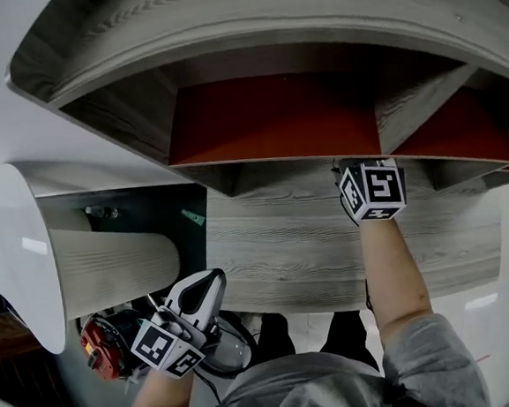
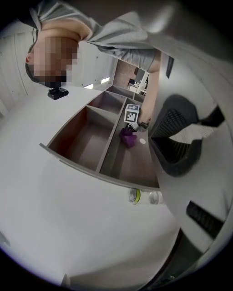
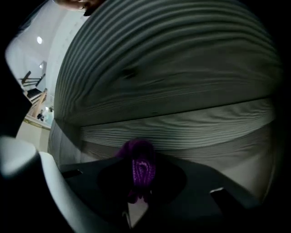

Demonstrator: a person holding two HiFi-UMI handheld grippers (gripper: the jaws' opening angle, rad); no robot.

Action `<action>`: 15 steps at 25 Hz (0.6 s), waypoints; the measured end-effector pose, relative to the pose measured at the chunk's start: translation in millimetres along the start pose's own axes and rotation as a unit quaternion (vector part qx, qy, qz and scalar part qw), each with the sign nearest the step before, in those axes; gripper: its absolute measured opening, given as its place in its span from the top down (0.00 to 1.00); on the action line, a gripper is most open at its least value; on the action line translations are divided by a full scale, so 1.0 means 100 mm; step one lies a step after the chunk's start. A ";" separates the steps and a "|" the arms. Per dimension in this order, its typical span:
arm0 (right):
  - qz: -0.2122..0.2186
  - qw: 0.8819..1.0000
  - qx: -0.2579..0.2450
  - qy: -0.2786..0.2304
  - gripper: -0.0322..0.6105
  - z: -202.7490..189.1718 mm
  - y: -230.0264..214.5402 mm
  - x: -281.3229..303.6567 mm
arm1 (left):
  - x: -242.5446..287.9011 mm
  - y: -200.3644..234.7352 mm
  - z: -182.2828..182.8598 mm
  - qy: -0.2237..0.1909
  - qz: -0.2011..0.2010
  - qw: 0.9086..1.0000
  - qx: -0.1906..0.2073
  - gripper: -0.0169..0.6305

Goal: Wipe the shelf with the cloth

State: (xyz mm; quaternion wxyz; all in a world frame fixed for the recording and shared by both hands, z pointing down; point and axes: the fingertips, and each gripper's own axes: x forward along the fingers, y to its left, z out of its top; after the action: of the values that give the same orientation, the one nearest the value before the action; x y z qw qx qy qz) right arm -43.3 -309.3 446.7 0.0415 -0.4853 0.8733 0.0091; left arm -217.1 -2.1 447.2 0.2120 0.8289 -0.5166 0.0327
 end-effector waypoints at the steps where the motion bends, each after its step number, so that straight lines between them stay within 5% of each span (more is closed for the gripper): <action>1: -0.030 1.000 0.001 0.001 0.85 0.01 -0.36 -0.14 | 0.09 -0.09 -0.02 0.006 -0.009 1.000 0.001 0.95; 7: -0.182 0.983 0.005 0.012 0.85 0.01 -2.01 -0.77 | 0.57 -0.59 -0.18 0.040 -0.057 0.997 0.016 0.95; 12: -0.274 0.961 0.024 0.020 0.85 0.03 -2.64 -1.04 | 0.74 -0.82 -0.26 0.047 -0.079 0.996 0.019 0.95; 15: -0.287 0.957 0.034 0.030 0.85 0.03 -2.75 -1.05 | 0.69 -0.80 -0.29 0.045 -0.077 0.996 0.017 0.95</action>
State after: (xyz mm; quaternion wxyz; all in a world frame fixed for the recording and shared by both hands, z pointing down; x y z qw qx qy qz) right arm 245.1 -365.7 458.8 0.0320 -0.7142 0.6976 -0.0473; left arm -110.7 -19.0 466.7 0.2232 0.8672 -0.4408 0.0622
